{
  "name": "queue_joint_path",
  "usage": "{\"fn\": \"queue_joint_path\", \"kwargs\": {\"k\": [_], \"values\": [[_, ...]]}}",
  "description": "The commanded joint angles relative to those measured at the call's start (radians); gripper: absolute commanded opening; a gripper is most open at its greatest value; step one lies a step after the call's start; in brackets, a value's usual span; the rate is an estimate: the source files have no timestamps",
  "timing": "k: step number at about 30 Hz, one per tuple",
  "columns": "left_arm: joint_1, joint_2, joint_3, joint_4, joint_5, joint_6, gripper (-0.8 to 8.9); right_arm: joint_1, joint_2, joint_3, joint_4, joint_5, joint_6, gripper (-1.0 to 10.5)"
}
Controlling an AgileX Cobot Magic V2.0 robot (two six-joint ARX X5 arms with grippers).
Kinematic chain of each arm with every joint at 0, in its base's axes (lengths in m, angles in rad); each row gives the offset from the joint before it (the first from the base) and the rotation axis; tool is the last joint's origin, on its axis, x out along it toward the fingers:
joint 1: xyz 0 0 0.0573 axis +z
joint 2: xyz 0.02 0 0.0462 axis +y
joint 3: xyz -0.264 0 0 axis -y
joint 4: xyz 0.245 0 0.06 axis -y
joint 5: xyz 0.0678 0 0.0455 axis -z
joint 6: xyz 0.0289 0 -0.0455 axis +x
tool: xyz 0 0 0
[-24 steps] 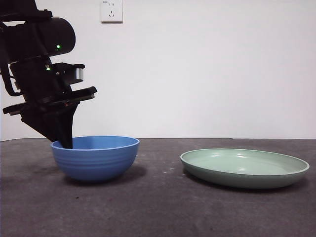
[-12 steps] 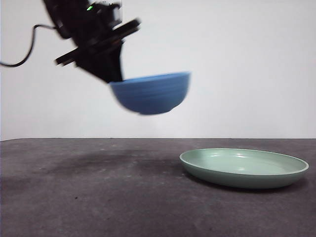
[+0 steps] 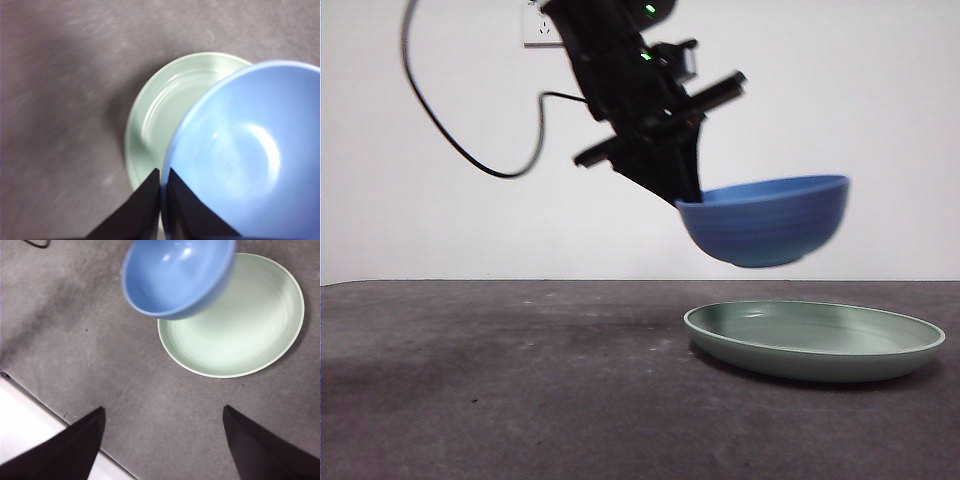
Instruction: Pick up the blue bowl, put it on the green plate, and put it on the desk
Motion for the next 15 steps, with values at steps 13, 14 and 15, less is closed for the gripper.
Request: {"fn": "queue_joint_path", "kwargs": {"k": [13, 14, 15], "values": [[-0.037, 0.231, 0.132, 0.014, -0.005, -0.009, 0.15, 0.002, 0.004, 0.019, 0.007, 0.0, 0.01, 3.8], [-0.037, 0.231, 0.132, 0.014, -0.005, -0.009, 0.15, 0.002, 0.004, 0.019, 0.007, 0.0, 0.01, 3.8], [-0.038, 0.231, 0.132, 0.011, -0.005, -0.009, 0.21, 0.002, 0.004, 0.019, 0.006, 0.0, 0.01, 3.8]]}}
